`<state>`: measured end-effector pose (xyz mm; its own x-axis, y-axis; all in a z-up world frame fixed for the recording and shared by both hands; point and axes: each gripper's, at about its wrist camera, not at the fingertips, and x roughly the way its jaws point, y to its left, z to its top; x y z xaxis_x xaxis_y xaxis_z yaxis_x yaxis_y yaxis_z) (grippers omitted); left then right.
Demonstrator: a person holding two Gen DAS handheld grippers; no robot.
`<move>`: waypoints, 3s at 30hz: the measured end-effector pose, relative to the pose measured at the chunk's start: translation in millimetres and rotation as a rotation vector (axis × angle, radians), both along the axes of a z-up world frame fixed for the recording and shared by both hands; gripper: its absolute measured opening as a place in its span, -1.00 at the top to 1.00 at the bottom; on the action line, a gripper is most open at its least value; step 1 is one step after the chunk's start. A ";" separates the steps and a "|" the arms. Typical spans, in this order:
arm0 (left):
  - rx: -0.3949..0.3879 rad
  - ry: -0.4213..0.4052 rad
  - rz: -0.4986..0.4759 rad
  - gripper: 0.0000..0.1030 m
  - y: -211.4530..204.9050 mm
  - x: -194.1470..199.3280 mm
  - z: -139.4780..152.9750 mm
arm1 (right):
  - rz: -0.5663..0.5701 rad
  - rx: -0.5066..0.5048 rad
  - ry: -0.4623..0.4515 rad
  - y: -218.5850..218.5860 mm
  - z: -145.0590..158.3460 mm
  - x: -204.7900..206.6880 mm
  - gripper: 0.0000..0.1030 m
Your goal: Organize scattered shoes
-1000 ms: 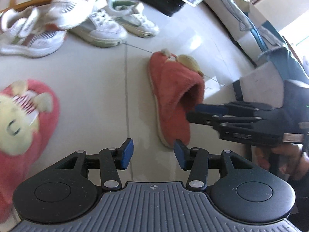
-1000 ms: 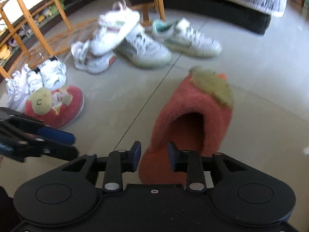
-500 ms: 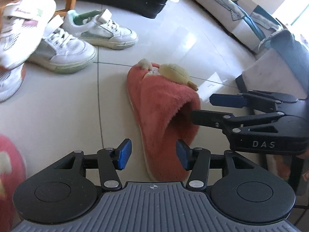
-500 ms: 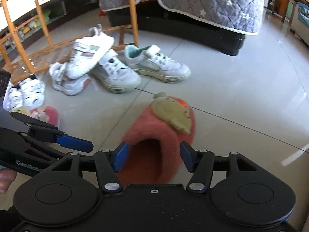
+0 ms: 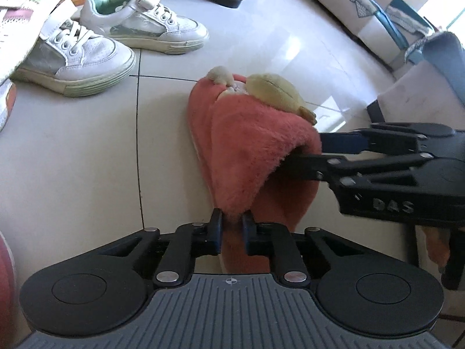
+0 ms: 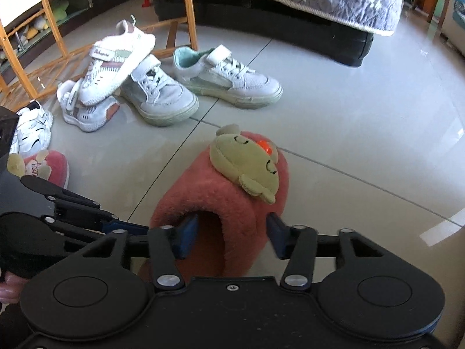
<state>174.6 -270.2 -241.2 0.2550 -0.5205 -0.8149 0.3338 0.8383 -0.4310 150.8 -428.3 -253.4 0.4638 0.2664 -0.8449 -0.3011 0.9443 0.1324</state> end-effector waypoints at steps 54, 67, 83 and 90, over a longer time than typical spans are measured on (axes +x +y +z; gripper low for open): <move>-0.045 -0.089 -0.089 0.45 34.2 -31.3 44.1 | 0.024 0.072 -0.068 6.0 37.5 -21.6 -0.35; -0.022 -0.123 -0.111 0.31 -7.5 -18.9 25.5 | 0.003 0.060 -0.066 3.7 33.9 -17.1 -0.45; -0.071 0.078 0.035 0.76 15.7 -23.5 11.5 | -0.001 0.035 -0.047 5.6 23.8 -13.7 -0.55; -0.047 0.117 0.078 0.76 32.9 -27.8 15.1 | -0.001 0.150 0.006 0.3 19.3 -17.1 -0.58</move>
<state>146.8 -237.4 -226.1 0.2015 -0.5411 -0.8164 0.2135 0.8378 -0.5026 133.6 -427.9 -234.1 0.4597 0.3896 -0.7981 -0.2988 0.9141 0.2742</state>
